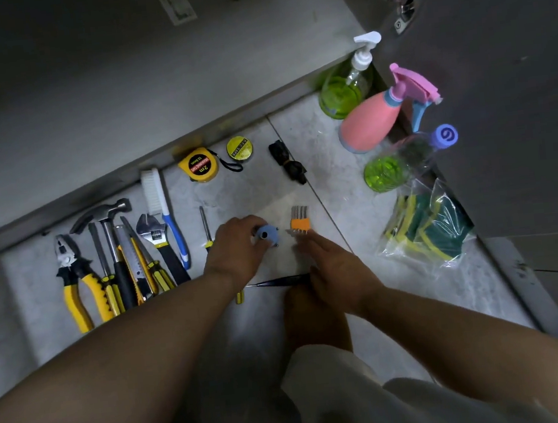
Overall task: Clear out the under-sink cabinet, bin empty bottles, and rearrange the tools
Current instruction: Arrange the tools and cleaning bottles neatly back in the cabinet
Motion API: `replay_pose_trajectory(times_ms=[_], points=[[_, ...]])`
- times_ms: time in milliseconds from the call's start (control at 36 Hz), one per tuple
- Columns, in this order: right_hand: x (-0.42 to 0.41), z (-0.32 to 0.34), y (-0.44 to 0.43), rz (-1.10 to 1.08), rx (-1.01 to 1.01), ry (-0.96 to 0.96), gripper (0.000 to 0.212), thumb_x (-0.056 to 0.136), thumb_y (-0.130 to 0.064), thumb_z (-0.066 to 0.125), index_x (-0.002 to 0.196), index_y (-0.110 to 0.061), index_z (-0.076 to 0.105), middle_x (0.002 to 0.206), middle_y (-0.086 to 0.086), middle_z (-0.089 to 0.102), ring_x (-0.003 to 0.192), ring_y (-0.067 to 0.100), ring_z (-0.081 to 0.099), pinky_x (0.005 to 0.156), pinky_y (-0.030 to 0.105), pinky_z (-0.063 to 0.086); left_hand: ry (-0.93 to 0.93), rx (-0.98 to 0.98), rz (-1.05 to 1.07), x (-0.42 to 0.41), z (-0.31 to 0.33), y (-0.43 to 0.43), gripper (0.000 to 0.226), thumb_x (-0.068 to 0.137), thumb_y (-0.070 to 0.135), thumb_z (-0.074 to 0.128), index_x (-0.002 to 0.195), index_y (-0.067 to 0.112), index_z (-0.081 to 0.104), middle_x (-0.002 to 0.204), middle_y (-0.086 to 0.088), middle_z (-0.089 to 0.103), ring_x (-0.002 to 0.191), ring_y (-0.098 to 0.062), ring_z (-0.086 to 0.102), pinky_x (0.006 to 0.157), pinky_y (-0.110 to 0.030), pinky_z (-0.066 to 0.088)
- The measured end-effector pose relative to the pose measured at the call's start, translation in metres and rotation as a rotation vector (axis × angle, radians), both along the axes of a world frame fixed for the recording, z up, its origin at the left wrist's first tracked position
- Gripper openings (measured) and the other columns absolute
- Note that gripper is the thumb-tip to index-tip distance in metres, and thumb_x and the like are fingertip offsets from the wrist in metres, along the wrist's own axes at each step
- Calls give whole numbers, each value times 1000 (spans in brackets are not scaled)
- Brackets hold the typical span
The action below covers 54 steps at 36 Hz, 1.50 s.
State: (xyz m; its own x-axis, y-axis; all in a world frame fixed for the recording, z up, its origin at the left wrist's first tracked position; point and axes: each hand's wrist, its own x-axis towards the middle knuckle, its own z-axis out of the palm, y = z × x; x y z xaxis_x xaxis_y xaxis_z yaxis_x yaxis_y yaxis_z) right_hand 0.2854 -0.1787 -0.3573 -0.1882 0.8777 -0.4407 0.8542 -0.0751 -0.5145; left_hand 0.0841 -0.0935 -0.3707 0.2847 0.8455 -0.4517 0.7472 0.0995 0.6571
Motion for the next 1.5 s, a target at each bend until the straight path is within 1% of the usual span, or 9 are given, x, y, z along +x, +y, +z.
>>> replay_pose_trajectory(times_ms=[139,333,472,583,833,972,1167,1278,1500], points=[[-14,4,7,-83,73,35,50,90,-12,57,139,-15,50,132,8,56,116,25,55,100,37,50,-110,-52,36,-11,7,-1,39,92,11,70,130,17,62,124,-5,64,114,-15,59,92,-14,39],[-37,-1,24,-97,167,28,56,87,-12,63,140,-20,46,135,3,42,113,20,52,92,32,53,32,128,67,-52,20,-7,27,100,16,54,125,20,62,118,-1,54,112,-18,55,95,-33,49],[-57,-7,46,-46,102,46,71,86,-17,69,149,-30,37,145,-1,34,118,22,53,90,34,56,152,191,244,-91,27,-11,21,99,16,54,117,24,62,120,1,51,103,-16,56,89,-28,48],[-68,-13,58,-40,42,26,43,89,-17,64,131,-23,56,129,5,44,107,27,58,86,34,52,250,150,197,-112,27,-15,25,93,11,59,118,17,59,123,-6,52,109,-26,55,94,-40,50],[-55,-15,67,29,-57,90,52,85,-19,66,134,-26,50,122,1,45,99,27,60,83,39,55,124,148,28,-84,18,-11,33,96,23,60,129,24,57,120,0,53,113,-23,54,92,-37,52],[-41,-7,95,-10,41,-10,54,84,-11,65,136,-18,51,132,8,41,97,31,61,78,40,55,78,54,-143,-51,12,1,50,99,29,59,147,27,48,137,-3,50,129,-24,45,107,-39,42],[-34,2,161,-133,152,-329,64,83,-19,63,144,-23,43,139,14,36,124,36,40,90,46,49,76,93,-162,-33,11,4,40,98,26,60,138,25,57,130,-2,52,120,-24,50,102,-42,44],[-23,-2,172,-167,-61,-318,65,89,-15,56,148,-38,40,130,12,39,116,38,51,89,46,53,88,159,-125,-24,18,27,51,96,18,61,146,23,51,143,-6,43,131,-26,45,109,-42,40],[4,-24,149,-114,99,-296,36,91,-13,54,126,-24,56,114,10,47,88,38,60,73,43,54,261,135,-245,4,12,101,74,95,25,61,160,34,27,170,-5,2,153,-33,18,119,-50,31]])
